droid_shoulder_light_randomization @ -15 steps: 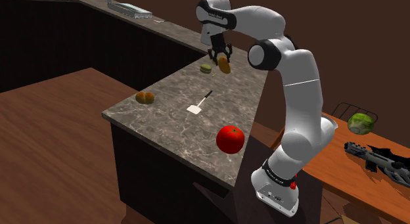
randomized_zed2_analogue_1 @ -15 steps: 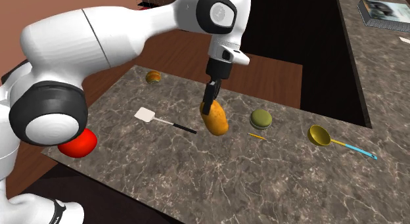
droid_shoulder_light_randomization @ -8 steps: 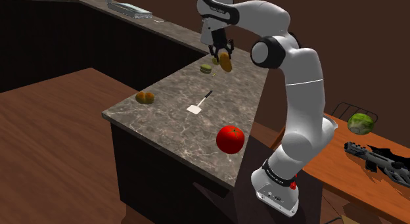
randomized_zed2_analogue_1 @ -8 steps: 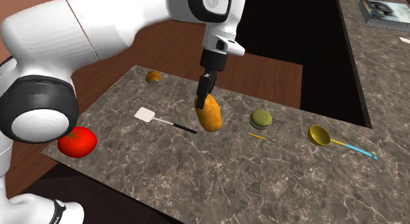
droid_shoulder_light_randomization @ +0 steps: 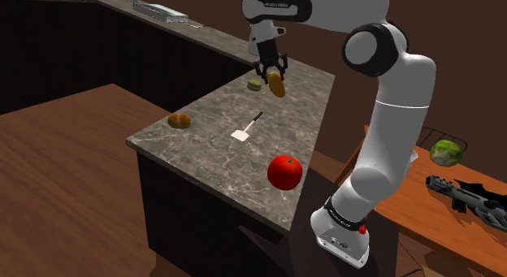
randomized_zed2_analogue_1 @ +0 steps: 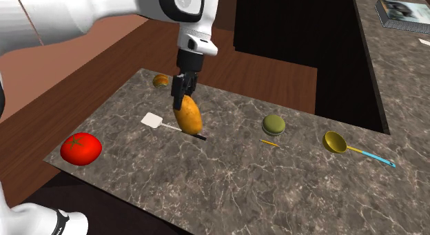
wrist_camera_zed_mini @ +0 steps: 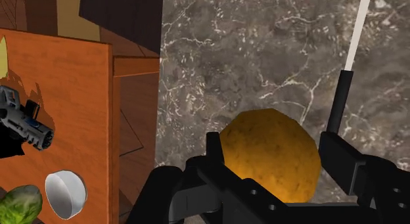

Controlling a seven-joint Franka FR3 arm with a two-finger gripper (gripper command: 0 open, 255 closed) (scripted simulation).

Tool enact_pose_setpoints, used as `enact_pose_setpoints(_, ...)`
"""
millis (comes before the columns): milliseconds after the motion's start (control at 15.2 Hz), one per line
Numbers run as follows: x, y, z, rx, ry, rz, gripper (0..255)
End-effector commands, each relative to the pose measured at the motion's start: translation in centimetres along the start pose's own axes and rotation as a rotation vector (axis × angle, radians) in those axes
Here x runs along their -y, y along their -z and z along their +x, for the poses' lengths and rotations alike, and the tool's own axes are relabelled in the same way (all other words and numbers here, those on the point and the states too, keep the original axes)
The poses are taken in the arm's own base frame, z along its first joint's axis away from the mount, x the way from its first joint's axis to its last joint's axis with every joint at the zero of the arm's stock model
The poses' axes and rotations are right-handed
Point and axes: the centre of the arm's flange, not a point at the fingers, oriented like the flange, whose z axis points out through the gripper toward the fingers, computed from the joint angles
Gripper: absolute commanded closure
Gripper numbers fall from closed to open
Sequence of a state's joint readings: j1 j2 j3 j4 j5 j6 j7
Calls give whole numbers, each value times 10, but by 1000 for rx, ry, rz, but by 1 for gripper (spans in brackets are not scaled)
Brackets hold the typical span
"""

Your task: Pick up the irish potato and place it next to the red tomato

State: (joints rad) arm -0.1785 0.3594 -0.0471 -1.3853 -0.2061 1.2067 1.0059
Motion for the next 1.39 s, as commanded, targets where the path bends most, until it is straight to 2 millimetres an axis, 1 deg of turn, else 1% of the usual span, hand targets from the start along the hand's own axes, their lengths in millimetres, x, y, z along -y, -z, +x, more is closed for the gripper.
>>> enact_pose_setpoints(0, -4, -4, -29, 0, -1, -1, 255)
enact_pose_setpoints(726, -17, -26, -172, 0, -1, -1, 255)
enact_pose_setpoints(792, -18, -30, -194, 0, -1, -1, 255)
enact_pose_setpoints(1320, 4, -65, -190, 0, -1, -1, 255)
